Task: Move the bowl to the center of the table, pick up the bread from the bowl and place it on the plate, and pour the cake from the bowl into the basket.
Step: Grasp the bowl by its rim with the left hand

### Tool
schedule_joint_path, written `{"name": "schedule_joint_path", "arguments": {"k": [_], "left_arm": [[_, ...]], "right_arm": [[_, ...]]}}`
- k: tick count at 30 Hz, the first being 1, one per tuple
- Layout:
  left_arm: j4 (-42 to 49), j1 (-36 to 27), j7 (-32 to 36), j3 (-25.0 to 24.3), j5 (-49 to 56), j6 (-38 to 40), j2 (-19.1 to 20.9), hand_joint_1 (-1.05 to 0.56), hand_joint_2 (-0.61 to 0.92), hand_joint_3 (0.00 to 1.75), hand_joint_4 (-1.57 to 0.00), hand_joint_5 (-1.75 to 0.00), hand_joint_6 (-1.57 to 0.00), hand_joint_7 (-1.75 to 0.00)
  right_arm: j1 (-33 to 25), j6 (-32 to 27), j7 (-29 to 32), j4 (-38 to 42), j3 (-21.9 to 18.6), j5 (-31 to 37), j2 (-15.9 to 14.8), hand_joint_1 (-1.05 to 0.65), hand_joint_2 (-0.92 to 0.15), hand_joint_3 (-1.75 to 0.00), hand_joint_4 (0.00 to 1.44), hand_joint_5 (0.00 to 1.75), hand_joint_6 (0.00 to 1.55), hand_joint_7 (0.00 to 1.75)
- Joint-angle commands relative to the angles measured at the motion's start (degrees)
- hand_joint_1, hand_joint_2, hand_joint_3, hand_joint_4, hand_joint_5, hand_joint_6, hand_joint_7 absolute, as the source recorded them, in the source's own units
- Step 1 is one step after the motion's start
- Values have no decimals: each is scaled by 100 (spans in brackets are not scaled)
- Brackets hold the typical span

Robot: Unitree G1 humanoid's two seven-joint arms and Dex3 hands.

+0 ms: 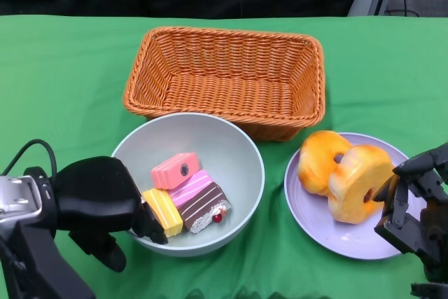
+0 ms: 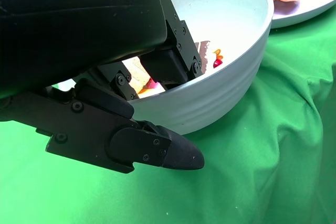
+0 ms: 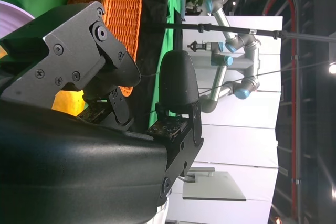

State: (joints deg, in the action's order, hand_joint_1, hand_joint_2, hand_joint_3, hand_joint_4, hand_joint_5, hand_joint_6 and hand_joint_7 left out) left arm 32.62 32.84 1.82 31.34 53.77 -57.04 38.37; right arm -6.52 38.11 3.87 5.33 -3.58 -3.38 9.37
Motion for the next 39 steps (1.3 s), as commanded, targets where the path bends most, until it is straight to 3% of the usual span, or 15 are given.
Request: {"name": "schedule_joint_path", "arguments": {"k": [1, 10, 16, 29, 35, 39], "left_arm": [[103, 101, -106, 59, -45, -34, 9, -69, 92, 22, -87, -6, -84, 0], [282, 222, -135, 186, 36, 16, -82, -70, 92, 23, -84, -3, -78, 0], [422, 319, -502, 254, -134, 142, -154, -70, 92, 27, -77, 0, -70, 0], [445, 245, -830, 232, -337, 353, -227, -70, 92, 26, -43, 0, -55, 0], [406, 220, -923, 246, -371, 422, -227, -71, 92, 26, -43, -1, -52, 0], [380, 214, -844, 269, -307, 396, -215, -67, 92, 24, -59, -8, -58, -3]], "right_arm": [[56, 153, 84, 76, -72, -3, 25, 5, -49, -137, 78, 175, 60, 160], [112, 326, 105, 203, -77, -65, 46, 3, -49, -136, 78, 175, 61, 159], [135, 326, 127, 187, -107, -98, 53, 2, -50, -135, 78, 175, 61, 158], [125, 358, 151, 158, -124, -28, 64, 2, -48, -138, 80, 175, 62, 159], [146, 416, 159, 208, -142, -21, 64, 2, -47, -139, 80, 175, 61, 160], [128, 392, 166, 198, -142, -52, 87, 2, -47, -139, 80, 175, 61, 159]]}}
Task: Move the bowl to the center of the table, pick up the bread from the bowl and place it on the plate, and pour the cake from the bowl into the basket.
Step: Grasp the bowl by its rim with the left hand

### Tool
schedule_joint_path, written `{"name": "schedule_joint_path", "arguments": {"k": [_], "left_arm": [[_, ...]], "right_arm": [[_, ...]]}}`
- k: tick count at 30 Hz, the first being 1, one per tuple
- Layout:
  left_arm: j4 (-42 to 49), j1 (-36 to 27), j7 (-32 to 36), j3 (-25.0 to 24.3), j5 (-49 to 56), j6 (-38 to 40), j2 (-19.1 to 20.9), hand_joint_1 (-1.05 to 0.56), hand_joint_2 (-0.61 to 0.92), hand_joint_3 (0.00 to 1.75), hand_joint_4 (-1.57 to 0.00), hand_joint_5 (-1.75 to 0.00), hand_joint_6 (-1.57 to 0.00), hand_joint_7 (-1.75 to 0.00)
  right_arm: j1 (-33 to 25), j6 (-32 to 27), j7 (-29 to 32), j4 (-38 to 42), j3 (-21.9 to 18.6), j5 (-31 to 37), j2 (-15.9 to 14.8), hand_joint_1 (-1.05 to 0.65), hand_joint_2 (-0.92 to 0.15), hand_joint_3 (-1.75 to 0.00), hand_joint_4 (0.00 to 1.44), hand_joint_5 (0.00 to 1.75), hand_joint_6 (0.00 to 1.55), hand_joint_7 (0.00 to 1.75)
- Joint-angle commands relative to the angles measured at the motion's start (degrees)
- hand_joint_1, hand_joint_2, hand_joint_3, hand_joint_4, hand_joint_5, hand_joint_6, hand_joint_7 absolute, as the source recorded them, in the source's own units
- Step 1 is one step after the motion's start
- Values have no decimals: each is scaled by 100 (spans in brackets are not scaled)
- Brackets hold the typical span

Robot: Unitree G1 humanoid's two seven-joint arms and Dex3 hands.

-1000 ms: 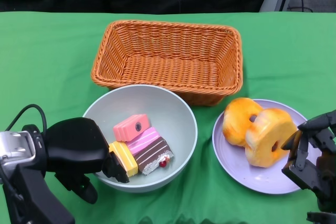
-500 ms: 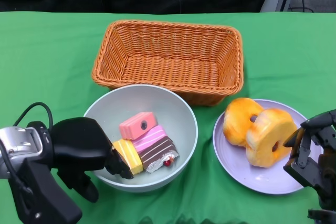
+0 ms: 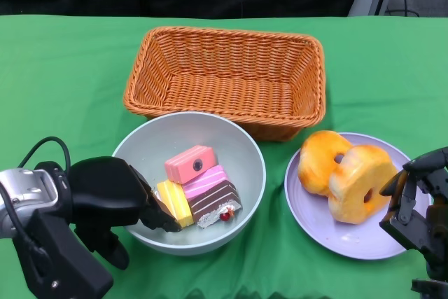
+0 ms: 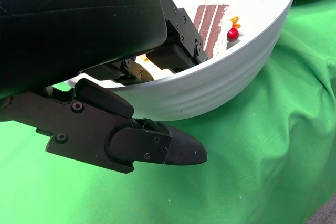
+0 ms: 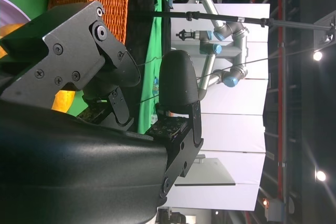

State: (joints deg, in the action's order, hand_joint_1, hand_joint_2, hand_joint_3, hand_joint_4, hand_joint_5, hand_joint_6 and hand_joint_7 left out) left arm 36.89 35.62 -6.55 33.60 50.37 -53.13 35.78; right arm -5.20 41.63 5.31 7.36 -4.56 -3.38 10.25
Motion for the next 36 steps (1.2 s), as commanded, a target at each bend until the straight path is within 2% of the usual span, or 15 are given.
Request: {"name": "schedule_joint_path", "arguments": {"k": [1, 7, 10, 18, 25, 29, 30, 31, 34, 36], "left_arm": [[-49, -64, 25, 46, 51, -5, 47, -66, 92, 24, -64, -9, -61, -4], [-17, -67, 414, 81, 207, -135, 33, -61, 92, 22, -89, -18, -82, -10], [14, -54, 585, 112, 308, -172, 27, -59, 92, 20, -95, -21, -89, -11], [22, -135, 1233, 224, 684, 47, -58, -54, 92, 17, -92, -19, -86, -7], [-28, -174, 2052, 464, 1246, 458, -129, -47, 92, 15, -95, -22, -92, -8], [99, -151, 2500, 606, 1367, 530, -239, -37, 92, 13, -99, -27, -100, -11], [163, -144, 2693, 623, 1375, 488, -257, -34, 92, 10, -101, -32, -103, -11], [233, -134, 2880, 645, 1383, 456, -277, -33, 92, 7, -98, -48, -107, -9], [433, -96, 3413, 739, 1457, 432, -335, -30, 92, 2, -74, -121, -116, -5], [600, -77, 3920, 813, 1556, 440, -399, -29, 91, 1, -67, -151, -120, -6]], "right_arm": [[-3, 50, 30, -3, -46, -47, 5, 1, -47, -139, 80, 175, 61, 159], [-19, 46, 22, -13, -50, -51, 5, 1, -48, -137, 81, 175, 61, 159], [-33, 48, 69, -33, -56, 7, 25, 1, -48, -137, 81, 175, 61, 158], [-69, 11, 84, -85, -36, 13, 21, 1, -49, -135, 80, 175, 61, 157], [-67, 27, 51, -87, -28, -26, 2, 1, -49, -135, 80, 175, 61, 157], [-74, 11, 61, -85, -30, -6, 2, 1, -49, -134, 80, 175, 61, 156], [-73, 21, 52, -79, -28, -13, -1, 2, -49, -134, 79, 175, 61, 156], [-69, 25, 45, -73, -28, -22, -6, 2, -50, -134, 79, 175, 61, 156], [-58, 39, 80, -60, -43, 24, 4, 3, -50, -133, 79, 175, 61, 155], [-58, 27, 88, -68, -45, 25, 12, 3, -50, -134, 79, 175, 62, 155]]}}
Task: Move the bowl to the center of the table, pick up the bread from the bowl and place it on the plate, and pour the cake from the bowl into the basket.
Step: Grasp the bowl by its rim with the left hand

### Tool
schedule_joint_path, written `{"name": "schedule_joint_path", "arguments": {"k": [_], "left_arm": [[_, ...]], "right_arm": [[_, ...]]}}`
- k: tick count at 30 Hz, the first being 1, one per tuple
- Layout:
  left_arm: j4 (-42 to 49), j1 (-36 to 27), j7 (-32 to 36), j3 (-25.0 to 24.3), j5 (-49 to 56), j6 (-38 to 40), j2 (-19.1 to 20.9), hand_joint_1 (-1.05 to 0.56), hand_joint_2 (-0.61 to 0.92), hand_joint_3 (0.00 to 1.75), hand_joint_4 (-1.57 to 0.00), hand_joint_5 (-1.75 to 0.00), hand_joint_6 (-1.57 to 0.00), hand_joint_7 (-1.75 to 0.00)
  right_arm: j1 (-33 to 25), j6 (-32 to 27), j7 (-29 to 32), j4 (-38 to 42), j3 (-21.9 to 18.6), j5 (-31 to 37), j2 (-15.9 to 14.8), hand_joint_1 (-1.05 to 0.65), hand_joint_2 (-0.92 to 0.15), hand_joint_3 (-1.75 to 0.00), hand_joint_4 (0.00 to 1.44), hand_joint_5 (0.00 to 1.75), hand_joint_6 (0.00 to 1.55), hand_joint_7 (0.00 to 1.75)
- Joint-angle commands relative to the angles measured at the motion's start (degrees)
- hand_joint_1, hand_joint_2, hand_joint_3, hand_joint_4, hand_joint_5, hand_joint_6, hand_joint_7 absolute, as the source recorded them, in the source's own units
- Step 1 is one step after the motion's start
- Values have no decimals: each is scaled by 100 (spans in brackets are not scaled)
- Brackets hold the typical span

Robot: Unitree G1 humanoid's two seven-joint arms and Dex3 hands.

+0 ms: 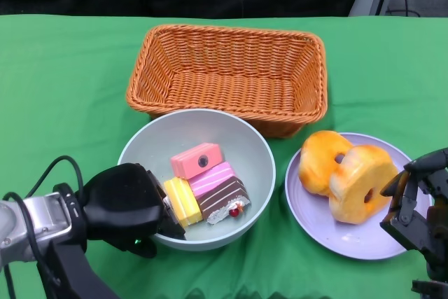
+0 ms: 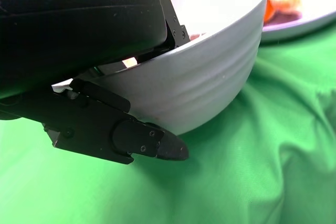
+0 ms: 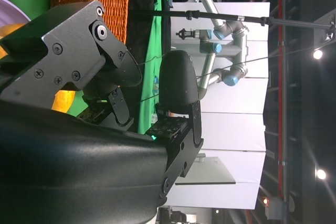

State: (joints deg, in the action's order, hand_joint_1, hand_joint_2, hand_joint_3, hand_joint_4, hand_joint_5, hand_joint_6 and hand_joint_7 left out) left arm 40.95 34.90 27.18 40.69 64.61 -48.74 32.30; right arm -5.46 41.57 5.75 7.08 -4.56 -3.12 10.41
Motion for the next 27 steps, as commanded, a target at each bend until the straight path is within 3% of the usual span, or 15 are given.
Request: {"name": "schedule_joint_path", "arguments": {"k": [1, 7, 8, 9, 10, 13, 15, 18, 27], "left_arm": [[264, 14, 714, 141, 178, 7, -75, -29, 92, 1, -65, -156, -121, -6], [566, 126, 1234, 329, 279, -12, -139, -29, 92, 1, -63, -161, -121, -6], [647, 137, 1367, 353, 281, -38, -159, -28, 92, 4, -62, -167, -117, -21], [714, 152, 1473, 379, 287, -56, -175, -27, 92, 5, -62, -171, -90, -76], [766, 169, 1553, 408, 296, -65, -186, -26, 92, 6, -61, -173, -78, -101], [910, 210, 1806, 474, 299, -124, -189, -26, 92, 6, -61, -174, -67, -124], [1032, 228, 2037, 499, 287, -201, -185, -25, 92, 15, -66, -175, -52, -164], [1263, 262, 2482, 545, 288, -405, -173, -22, 92, 19, -67, -175, -46, -173], [1454, 320, 3369, 708, 441, -473, -134, -16, 92, 14, -68, -175, -46, -175]], "right_arm": [[-30, 26, 38, -43, -43, -18, -3, 3, -50, -134, 79, 175, 62, 155], [-28, 51, 10, -27, -35, -34, -20, 4, -50, -134, 78, 175, 62, 154], [-27, 74, -7, -14, -30, -32, -34, 4, -50, -134, 78, 175, 62, 154], [-26, 90, -20, -5, -28, -30, -42, 4, -50, -134, 78, 175, 62, 154], [-26, 97, -28, -1, -28, -30, -46, 4, -50, -135, 79, 175, 62, 154], [-14, 105, -45, 21, -33, -64, -33, 4, -50, -135, 79, 175, 62, 154], [1, 114, -61, 50, -34, -107, -20, 3, -50, -135, 79, 175, 62, 154], [-4, 101, -78, 59, -30, -124, -22, 3, -50, -134, 79, 175, 62, 155], [9, 118, -99, 105, -45, -165, -7, 3, -51, -132, 80, 175, 63, 154]]}}
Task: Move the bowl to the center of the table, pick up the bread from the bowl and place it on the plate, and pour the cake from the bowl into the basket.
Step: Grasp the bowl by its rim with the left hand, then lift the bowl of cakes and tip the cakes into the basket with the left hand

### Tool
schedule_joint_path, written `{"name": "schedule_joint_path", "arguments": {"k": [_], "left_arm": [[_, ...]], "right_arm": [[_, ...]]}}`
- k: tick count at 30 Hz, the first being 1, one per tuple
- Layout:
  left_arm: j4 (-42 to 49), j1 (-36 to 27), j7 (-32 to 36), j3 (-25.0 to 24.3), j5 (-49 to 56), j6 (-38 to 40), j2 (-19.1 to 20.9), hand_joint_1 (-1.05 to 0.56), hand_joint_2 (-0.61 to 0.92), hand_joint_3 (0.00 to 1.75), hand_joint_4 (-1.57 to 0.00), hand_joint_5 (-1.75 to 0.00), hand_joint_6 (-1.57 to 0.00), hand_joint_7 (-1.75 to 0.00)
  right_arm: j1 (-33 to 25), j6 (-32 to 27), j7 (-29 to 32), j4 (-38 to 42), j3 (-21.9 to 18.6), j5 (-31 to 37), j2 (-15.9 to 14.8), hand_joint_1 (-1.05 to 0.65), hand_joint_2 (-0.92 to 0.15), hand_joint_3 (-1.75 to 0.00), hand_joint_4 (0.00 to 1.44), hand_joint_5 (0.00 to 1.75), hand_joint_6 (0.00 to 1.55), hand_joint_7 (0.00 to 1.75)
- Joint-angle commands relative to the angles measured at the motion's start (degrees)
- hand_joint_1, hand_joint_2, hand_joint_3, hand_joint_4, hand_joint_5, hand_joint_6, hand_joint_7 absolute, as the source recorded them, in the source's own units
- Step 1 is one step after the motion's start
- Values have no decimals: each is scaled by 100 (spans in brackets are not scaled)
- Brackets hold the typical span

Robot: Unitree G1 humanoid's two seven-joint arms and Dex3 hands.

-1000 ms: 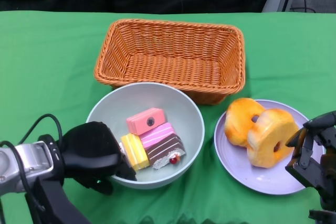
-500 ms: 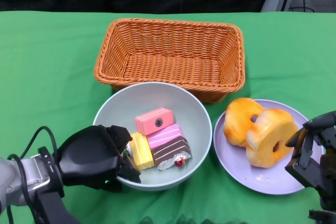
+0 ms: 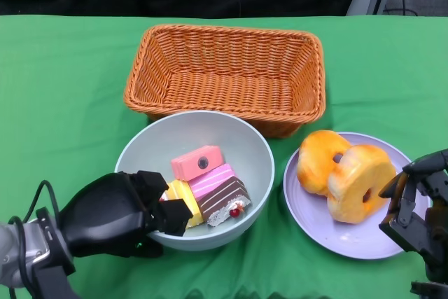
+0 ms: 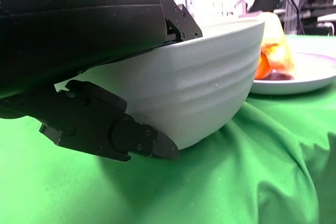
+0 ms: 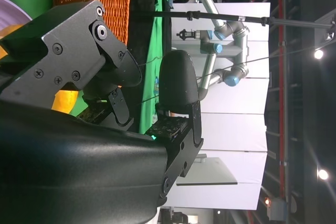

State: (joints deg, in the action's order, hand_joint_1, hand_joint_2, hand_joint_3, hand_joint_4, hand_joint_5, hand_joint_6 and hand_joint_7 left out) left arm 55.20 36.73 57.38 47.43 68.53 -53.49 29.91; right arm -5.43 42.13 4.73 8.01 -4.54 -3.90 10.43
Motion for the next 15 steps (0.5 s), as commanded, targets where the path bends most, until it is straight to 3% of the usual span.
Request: {"name": "schedule_joint_path", "arguments": {"k": [1, 15], "left_arm": [[35, 140, 422, 48, 76, 13, 119, -16, 92, 14, -69, -175, -46, -175], [-147, 91, 1236, -24, 69, -109, 368, -16, 92, 14, -67, -175, -49, -175]], "right_arm": [[6, 64, 4, 15, -50, -78, -14, 4, -51, -132, 79, 175, 63, 154], [65, 104, -4, 121, -63, -78, 21, 6, -53, -132, 79, 175, 65, 153]]}}
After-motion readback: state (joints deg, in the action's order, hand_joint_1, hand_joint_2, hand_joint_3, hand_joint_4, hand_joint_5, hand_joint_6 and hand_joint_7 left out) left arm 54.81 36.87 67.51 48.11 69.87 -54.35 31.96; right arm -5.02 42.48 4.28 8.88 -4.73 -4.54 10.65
